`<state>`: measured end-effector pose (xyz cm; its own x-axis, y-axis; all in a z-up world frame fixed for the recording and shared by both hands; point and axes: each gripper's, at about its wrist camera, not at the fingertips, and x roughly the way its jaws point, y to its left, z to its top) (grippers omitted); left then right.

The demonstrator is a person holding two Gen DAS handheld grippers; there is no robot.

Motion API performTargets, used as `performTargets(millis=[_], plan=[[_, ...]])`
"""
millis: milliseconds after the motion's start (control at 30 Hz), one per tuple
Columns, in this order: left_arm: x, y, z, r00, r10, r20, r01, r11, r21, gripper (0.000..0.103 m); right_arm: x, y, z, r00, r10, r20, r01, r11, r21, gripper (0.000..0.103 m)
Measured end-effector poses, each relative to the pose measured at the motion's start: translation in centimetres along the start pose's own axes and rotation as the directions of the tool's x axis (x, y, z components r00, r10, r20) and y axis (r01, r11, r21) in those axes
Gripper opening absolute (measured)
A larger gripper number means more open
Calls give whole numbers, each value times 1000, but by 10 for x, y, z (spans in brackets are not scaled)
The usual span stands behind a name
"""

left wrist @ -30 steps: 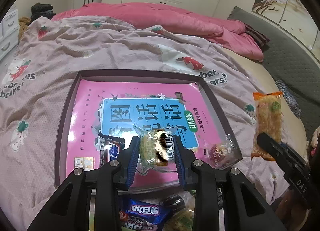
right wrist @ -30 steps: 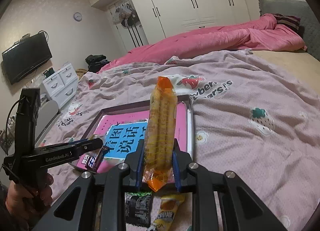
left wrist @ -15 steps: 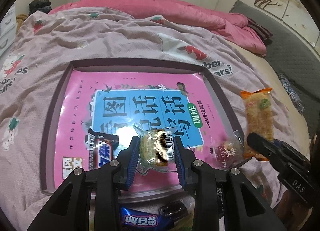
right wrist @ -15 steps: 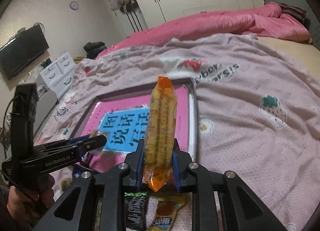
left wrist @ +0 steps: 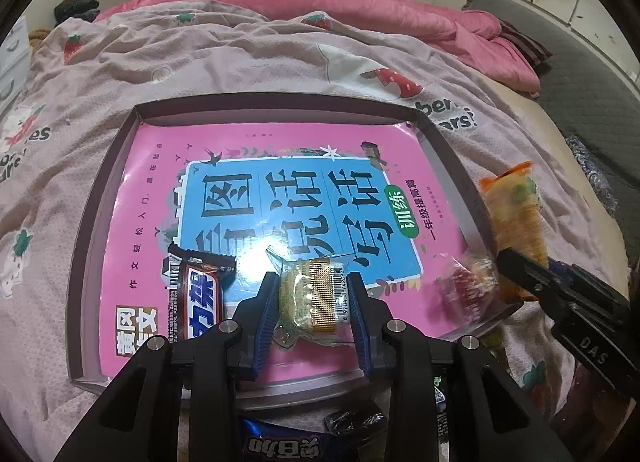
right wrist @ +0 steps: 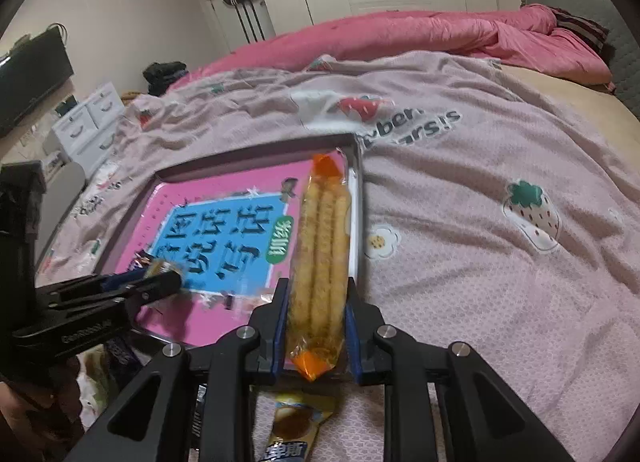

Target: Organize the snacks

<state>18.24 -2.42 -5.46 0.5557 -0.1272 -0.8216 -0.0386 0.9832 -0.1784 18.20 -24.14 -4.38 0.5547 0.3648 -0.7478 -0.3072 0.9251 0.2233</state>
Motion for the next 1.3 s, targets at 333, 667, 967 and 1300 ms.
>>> performTargets(millis=[333,667,967,1300], plan=[[3,1,0,1000,-1,-5,1,1000,1,34,11,4,-3,992,123,-34,-122,992,28,26],[5,4,-1,1000,3,-16,-3,1000,-7,35,8,0,-3,994,108,-18,-107,993,55,26],[7,3,0,1000,7,-13,-7,1000,-7,35,10,-3,-3,999,44,-28,-42,998,55,26],[6,4,1,1000,1,-8,-1,1000,-10,35,9,-2,-4,997,76,-27,-74,995,64,26]])
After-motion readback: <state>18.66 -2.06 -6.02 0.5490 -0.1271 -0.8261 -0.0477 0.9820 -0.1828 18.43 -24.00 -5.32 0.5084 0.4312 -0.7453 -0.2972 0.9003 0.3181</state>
